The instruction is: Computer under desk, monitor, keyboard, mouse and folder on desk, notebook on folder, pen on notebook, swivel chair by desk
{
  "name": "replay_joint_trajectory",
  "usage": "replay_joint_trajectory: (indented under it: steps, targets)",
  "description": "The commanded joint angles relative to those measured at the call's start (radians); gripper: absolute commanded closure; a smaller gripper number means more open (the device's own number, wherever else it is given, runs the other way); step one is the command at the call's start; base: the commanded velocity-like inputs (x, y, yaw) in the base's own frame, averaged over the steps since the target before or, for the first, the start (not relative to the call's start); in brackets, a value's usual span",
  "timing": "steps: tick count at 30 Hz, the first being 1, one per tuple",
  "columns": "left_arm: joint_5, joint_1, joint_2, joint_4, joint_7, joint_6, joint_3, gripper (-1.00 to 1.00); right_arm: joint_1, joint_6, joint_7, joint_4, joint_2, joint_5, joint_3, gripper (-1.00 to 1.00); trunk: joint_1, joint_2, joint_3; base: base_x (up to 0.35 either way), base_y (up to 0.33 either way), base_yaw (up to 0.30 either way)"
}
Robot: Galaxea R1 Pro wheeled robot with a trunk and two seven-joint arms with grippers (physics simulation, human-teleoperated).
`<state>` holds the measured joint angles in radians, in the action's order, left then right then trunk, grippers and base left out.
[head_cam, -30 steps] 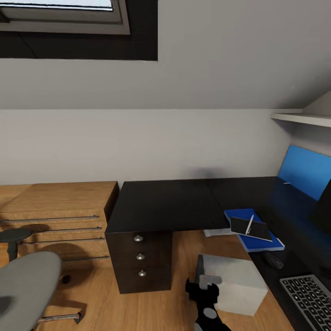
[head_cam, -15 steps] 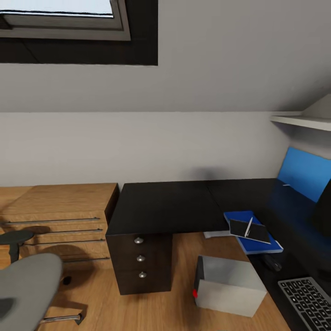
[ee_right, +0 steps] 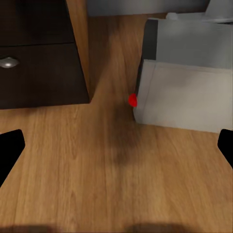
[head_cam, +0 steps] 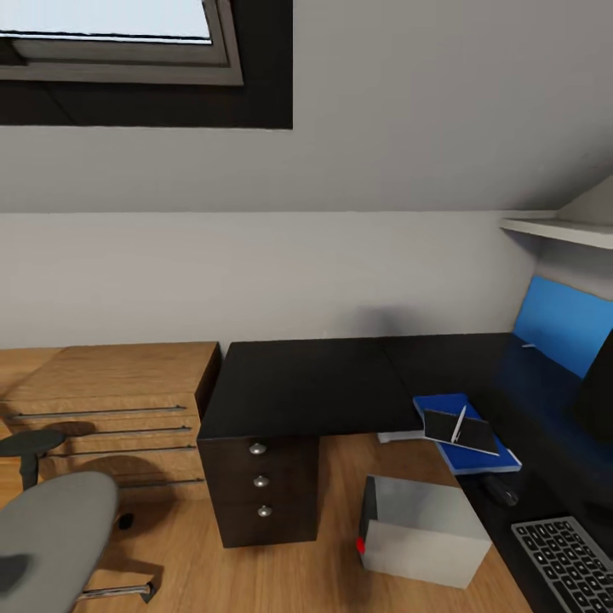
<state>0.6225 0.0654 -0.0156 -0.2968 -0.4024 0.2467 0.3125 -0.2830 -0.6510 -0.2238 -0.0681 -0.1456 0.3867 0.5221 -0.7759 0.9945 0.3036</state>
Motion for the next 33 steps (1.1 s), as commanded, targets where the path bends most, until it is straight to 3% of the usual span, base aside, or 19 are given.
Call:
replay_joint_trajectory:
  steps: [1,18,20,22,25,26,27,30,33]
  targets:
    - [0.009,0.001,-0.001,-0.001,-0.005,0.004,0.008,-1.0,-0.001,-0.001,-0.006,0.001,0.0,0.004,0.009,-1.0,0.004,-0.006,-0.002,-0.006,0.0,0.0]
    - [0.01,0.001,-0.001,0.004,-0.006,0.001,0.007,-1.0,-0.001,0.013,-0.006,0.017,-0.004,0.003,0.013,-1.0,0.069,-0.125,-0.045,-0.182,0.0,0.151]
    - [0.01,0.001,-0.004,0.008,-0.004,-0.003,0.006,-1.0,-0.001,0.017,-0.007,0.03,0.0,0.004,0.009,-1.0,0.077,-0.139,-0.049,-0.005,0.0,0.221]
    - [0.009,0.001,-0.004,0.048,-0.003,0.006,0.006,-1.0,0.0,0.016,-0.007,0.068,0.025,0.005,0.007,-1.0,0.084,-0.153,-0.054,-0.002,0.0,0.224]
    - [0.009,0.001,-0.004,0.102,-0.003,0.059,0.006,-1.0,0.004,0.007,-0.008,0.082,0.057,0.005,0.008,-1.0,0.096,-0.174,-0.06,-0.001,0.0,0.228]
    - [0.008,0.001,-0.002,0.153,-0.003,0.15,0.008,-1.0,0.024,-0.017,-0.008,0.087,0.071,0.004,0.009,-1.0,0.1,-0.181,-0.063,0.0,0.0,0.229]
    - [0.008,0.001,-0.001,0.173,-0.002,0.186,0.008,-1.0,0.034,-0.031,-0.008,0.088,0.074,0.003,0.009,-1.0,0.104,-0.188,-0.065,0.0,0.0,0.229]
    - [0.006,0.001,0.003,0.248,0.014,0.394,0.009,-1.0,0.089,-0.176,-0.009,0.09,0.084,0.0,0.009,-1.0,0.115,-0.209,-0.072,0.0,0.0,0.23]
    - [0.006,0.001,0.004,0.266,0.084,0.464,0.009,-1.0,0.116,-0.293,-0.009,0.091,0.085,-0.001,0.01,-1.0,0.127,-0.23,-0.078,0.0,0.0,0.23]
